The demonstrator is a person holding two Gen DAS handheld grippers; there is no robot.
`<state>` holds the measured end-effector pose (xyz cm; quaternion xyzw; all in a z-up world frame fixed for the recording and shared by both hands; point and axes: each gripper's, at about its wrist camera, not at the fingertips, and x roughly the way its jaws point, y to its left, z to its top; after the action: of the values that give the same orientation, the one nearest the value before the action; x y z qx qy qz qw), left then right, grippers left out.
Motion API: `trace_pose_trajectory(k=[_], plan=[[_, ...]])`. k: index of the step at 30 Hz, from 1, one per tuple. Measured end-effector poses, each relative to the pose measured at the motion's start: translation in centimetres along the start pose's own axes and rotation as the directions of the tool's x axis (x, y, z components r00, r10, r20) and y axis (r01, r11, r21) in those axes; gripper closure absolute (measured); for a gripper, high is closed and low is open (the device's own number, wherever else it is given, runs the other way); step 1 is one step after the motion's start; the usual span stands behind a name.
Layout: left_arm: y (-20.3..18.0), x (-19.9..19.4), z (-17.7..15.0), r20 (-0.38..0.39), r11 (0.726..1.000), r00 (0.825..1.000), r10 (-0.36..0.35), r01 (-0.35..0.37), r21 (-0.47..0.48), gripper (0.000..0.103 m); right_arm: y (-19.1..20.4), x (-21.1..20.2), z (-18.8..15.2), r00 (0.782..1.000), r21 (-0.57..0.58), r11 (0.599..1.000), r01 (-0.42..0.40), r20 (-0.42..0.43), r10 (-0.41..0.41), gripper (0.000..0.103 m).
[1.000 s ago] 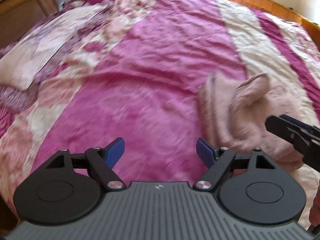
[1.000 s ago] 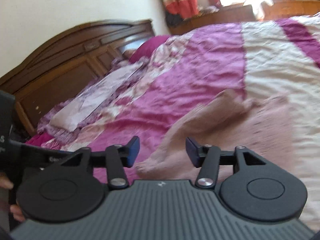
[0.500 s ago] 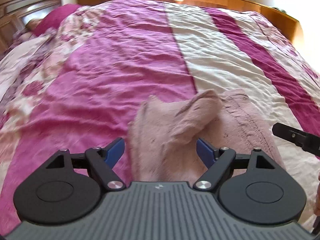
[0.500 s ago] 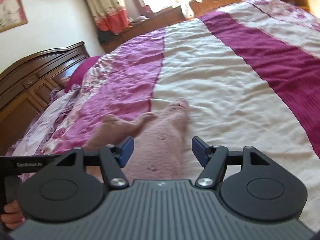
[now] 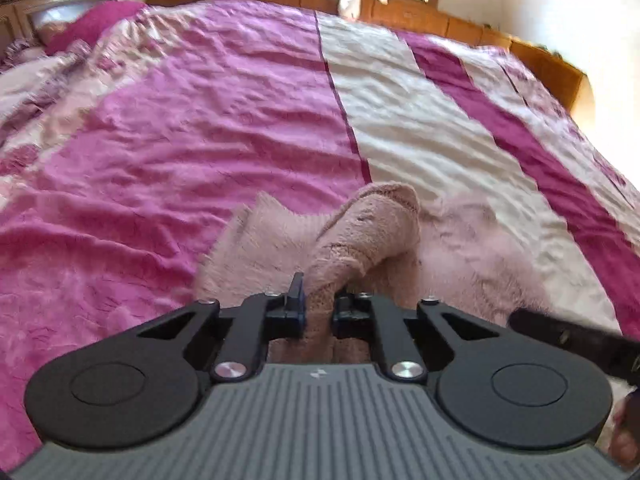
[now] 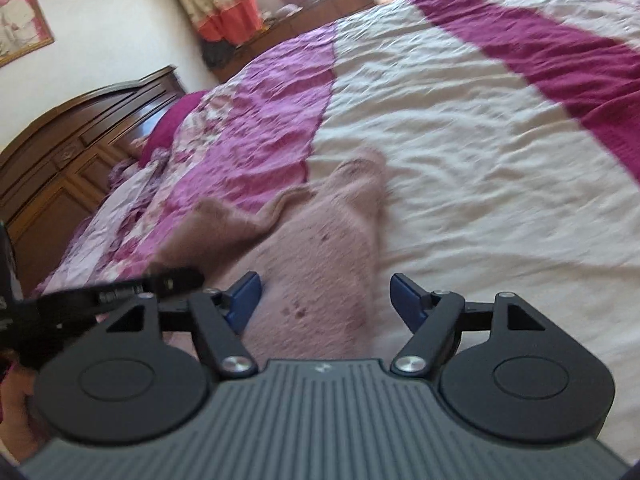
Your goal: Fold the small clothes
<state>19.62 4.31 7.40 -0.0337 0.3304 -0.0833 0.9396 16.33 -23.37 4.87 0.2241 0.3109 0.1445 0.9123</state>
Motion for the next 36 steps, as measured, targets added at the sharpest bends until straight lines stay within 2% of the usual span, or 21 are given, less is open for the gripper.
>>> trace_pose_trajectory(k=[2, 4, 7, 8, 9, 10, 13, 17, 19, 21, 24, 29, 33, 36], plan=[[0.9, -1.7, 0.2, 0.049, 0.999, 0.999, 0.01, -0.009, -0.035, 0.091, 1.0, -0.1, -0.3, 0.999, -0.015, 0.999, -0.039, -0.011, 0.039, 0.028], [2.5, -2.6, 0.4, 0.06, 0.997, 0.998, 0.03, -0.026, -0.076, 0.091, 2.8, -0.5, -0.9, 0.999, -0.11, 0.994, -0.031, 0.016, 0.033, 0.028], [4.6, -1.0, 0.3, -0.017, 0.991, 0.996, 0.088, -0.09, -0.104, 0.089, 4.6, -0.2, -1.9, 0.999, -0.197, 0.98, -0.012, 0.028, 0.018, 0.028], [5.3, 0.0, 0.1, -0.059, 0.988, 0.995, 0.08, -0.086, -0.124, 0.089, 5.0, -0.1, -2.1, 0.999, -0.213, 0.977, -0.009, 0.03, 0.016, 0.028], [5.8, 0.4, -0.2, -0.074, 0.987, 0.995, 0.069, -0.079, -0.14, 0.083, 5.4, 0.0, -2.3, 0.999, -0.233, 0.972, 0.006, 0.036, 0.003, 0.028], [6.1, 0.5, -0.3, -0.07, 0.986, 0.995, 0.076, -0.085, -0.145, 0.073, 5.7, 0.1, -2.4, 0.999, -0.25, 0.968, 0.018, 0.039, -0.008, 0.028], [6.0, 0.0, -0.3, -0.05, 0.987, 0.994, 0.101, -0.107, -0.122, 0.056, 5.5, 0.1, -2.3, 0.999, -0.262, 0.965, 0.029, 0.037, -0.02, 0.028], [6.4, -1.1, -0.5, -0.062, 0.988, 0.996, 0.066, -0.074, -0.135, 0.049, 5.0, -0.2, -2.2, 0.999, -0.227, 0.974, 0.026, 0.029, -0.019, 0.028], [6.3, -2.7, -0.9, -0.065, 0.988, 0.997, 0.038, -0.048, -0.149, 0.04, 4.8, -0.7, -2.3, 1.0, -0.207, 0.978, 0.02, 0.026, -0.015, 0.028], [6.3, -4.7, -1.4, -0.063, 0.987, 0.998, -0.004, -0.006, -0.162, 0.036, 4.6, -1.3, -2.5, 1.0, -0.197, 0.98, 0.014, 0.029, -0.009, 0.028], [6.4, -7.5, -2.4, -0.054, 0.984, 0.997, -0.054, 0.044, -0.17, 0.035, 4.4, -2.3, -2.7, 0.999, -0.178, 0.984, 0.007, 0.033, -0.001, 0.028], [6.5, -10.5, -4.4, -0.071, 0.974, 0.995, -0.074, 0.057, -0.22, 0.036, 4.2, -3.7, -3.0, 0.999, -0.168, 0.986, 0.011, 0.048, -0.003, 0.028], [5.9, -11.2, -5.6, -0.079, 0.969, 0.99, -0.118, 0.097, -0.227, 0.036, 4.3, -4.4, -3.2, 0.998, -0.171, 0.985, 0.027, 0.064, -0.016, 0.028], [4.9, -10.3, -6.4, -0.106, 0.975, 0.988, -0.109, 0.086, -0.204, 0.036, 4.1, -4.6, -3.4, 0.998, -0.156, 0.987, 0.033, 0.064, -0.023, 0.028]])
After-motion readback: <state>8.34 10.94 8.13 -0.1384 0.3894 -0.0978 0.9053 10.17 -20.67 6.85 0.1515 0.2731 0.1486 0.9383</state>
